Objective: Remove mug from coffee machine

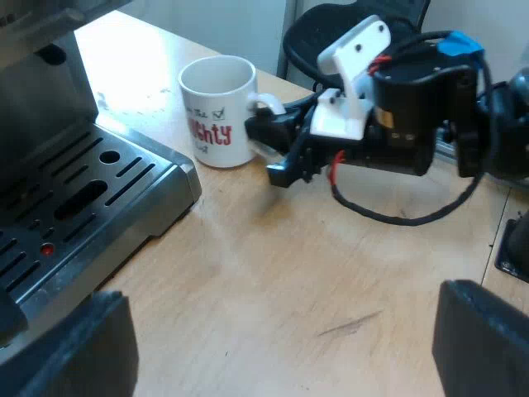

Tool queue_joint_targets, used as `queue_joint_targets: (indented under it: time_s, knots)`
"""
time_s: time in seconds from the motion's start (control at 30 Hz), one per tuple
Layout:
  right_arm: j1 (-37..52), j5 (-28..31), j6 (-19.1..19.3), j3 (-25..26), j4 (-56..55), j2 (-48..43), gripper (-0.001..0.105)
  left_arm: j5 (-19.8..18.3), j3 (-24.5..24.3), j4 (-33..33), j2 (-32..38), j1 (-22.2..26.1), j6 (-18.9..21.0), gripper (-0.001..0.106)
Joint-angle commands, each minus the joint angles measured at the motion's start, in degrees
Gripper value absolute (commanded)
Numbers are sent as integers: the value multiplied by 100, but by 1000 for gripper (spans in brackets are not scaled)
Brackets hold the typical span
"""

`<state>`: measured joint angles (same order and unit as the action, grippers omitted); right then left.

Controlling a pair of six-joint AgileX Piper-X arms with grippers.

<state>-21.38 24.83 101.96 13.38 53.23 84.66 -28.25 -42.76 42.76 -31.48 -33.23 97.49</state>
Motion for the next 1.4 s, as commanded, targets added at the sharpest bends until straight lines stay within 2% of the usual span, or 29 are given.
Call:
queue_joint_targets:
  time_s: [0.03, 0.13, 0.17, 0.47, 0.5, 0.57, 0.63, 0.73, 0.8, 0.9, 0.97, 1.03, 1.1, 1.3, 1.4]
  knots:
    - [9, -3, 68, 167, 143, 199, 0, -34, -44, -63, -17, -19, 41, 87]
    - [9, 132, 68, 290, 143, 348, 0, -34, -44, -63, -17, -19, 41, 87]
    - [9, 363, 68, 455, 143, 612, 0, -34, -44, -63, -17, -19, 41, 87]
    - [238, 334, 47, 588, 143, 865, 0, -34, -44, -47, -17, -19, 41, 87]
    - [270, 333, 17, 583, 143, 865, 0, -34, -44, -47, -17, -19, 41, 87]
    - [393, 320, -337, 583, 143, 865, 0, -34, -44, -47, -17, -19, 41, 87]
    - [465, 151, -499, 583, 125, 865, 0, -34, -44, -47, -17, -19, 41, 87]
    - [521, -315, -458, 583, 92, 865, 0, -34, -44, -47, -17, -19, 41, 87]
    - [522, -314, -403, 583, 93, 865, 0, -34, -44, -47, -17, -19, 41, 87]
    - [522, -314, -418, 583, 93, 865, 18, -34, -44, -47, -17, -19, 41, 87]
    - [522, -314, -433, 583, 93, 865, 36, -34, -44, -47, -17, -19, 41, 87]
    - [522, -314, -433, 583, 93, 865, 45, -34, -44, -47, -17, -19, 41, 87]
    - [522, -314, -433, 583, 93, 865, 49, -34, -44, -47, -17, -19, 41, 87]
    - [503, -317, -445, 583, -28, 782, 49, -34, 181, -73, -17, -19, 41, 87]
    - [508, -317, -445, 583, -514, 541, 51, -34, 244, -73, -17, -19, 41, 87]
